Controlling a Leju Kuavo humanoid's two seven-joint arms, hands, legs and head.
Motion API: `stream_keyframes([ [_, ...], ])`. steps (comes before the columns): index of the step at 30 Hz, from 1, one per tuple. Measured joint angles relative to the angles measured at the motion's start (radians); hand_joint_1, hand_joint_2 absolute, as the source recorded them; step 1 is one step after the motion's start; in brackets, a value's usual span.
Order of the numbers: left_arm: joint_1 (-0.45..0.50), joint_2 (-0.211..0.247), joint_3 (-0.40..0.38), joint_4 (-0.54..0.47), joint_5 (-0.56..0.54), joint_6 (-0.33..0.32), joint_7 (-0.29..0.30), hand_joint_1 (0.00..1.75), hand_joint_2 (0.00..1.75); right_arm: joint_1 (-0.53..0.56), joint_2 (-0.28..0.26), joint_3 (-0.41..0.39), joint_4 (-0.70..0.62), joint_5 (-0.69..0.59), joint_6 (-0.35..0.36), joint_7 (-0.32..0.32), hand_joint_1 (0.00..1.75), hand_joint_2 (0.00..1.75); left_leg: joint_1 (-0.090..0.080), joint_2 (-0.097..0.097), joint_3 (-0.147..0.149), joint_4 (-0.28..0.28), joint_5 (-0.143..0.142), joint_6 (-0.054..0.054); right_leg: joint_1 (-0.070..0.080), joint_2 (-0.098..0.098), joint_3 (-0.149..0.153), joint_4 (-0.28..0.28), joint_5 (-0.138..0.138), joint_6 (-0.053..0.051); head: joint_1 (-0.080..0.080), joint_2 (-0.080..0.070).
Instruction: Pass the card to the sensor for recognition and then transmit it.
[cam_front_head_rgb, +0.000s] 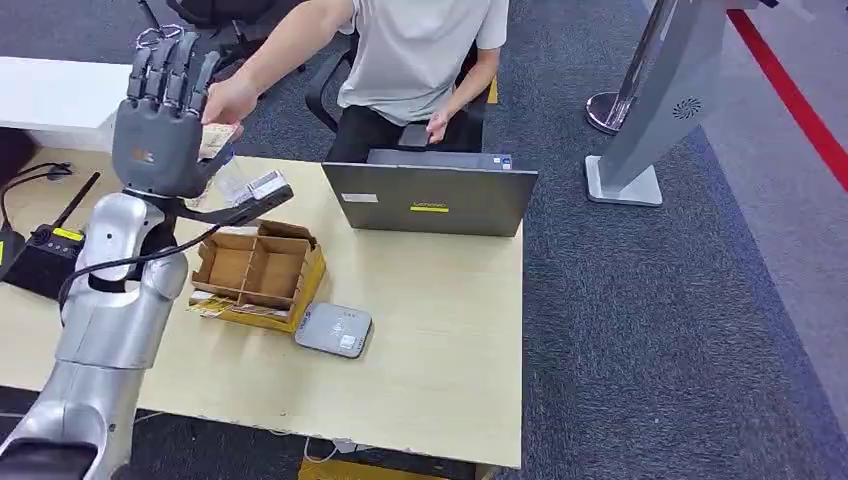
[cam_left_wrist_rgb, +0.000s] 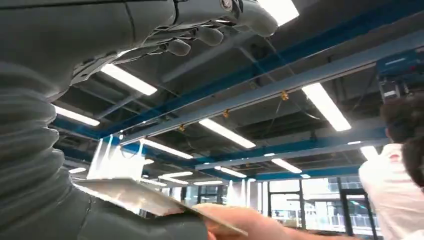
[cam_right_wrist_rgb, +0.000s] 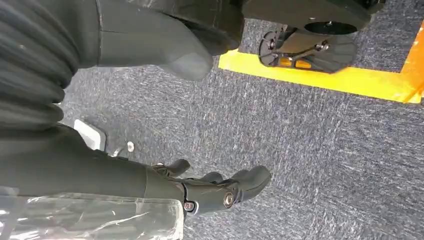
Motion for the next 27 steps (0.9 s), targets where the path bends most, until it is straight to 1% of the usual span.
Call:
stream_keyframes([
  [4,-0.022,-0.013,-0.053,0.002,-0.005,-0.018,0.014,1.75,1.75,0.0,0.0,0.0,0.0,0.0,0.0,-0.001,0.0,1.75,0.0,0.0,0.0,0.0,0.0,0.0,0.0,0.0,0.0,0.0,0.0,0.0,0.0,0.0],
  [6,-0.022,-0.015,-0.066,0.002,0.002,-0.018,0.018,1.75,1.75,0.0,0.0,0.0,0.0,0.002,0.0,-0.001,0.0,1.75,0.0,0.001,0.0,0.0,0.0,0.0,0.0,0.001,0.0,0.0,0.0,0.0,0.0,0.0],
  [13,-0.022,-0.016,-0.086,0.008,0.029,-0.016,0.021,1.75,1.75,0.0,0.0,0.0,0.0,0.015,0.0,0.001,0.0,1.75,0.0,0.001,0.0,0.0,0.0,0.0,0.0,0.001,0.0,0.0,0.0,0.0,0.0,0.0],
  [20,-0.022,-0.018,-0.1,0.016,0.031,-0.016,0.023,1.75,1.75,0.0,0.0,0.0,0.001,0.016,0.0,0.002,0.0,1.75,0.0,0.001,0.0,0.0,0.0,0.0,0.0,0.001,0.0,0.0,0.0,0.0,0.0,0.0],
  [27,-0.025,-0.032,-0.114,0.03,0.031,0.011,0.033,1.75,1.75,0.0,0.0,0.0,0.002,0.019,0.0,0.006,0.0,1.75,0.0,0.001,0.0,0.0,0.0,0.0,0.0,0.001,0.0,0.0,0.0,0.0,0.0,0.0],
])
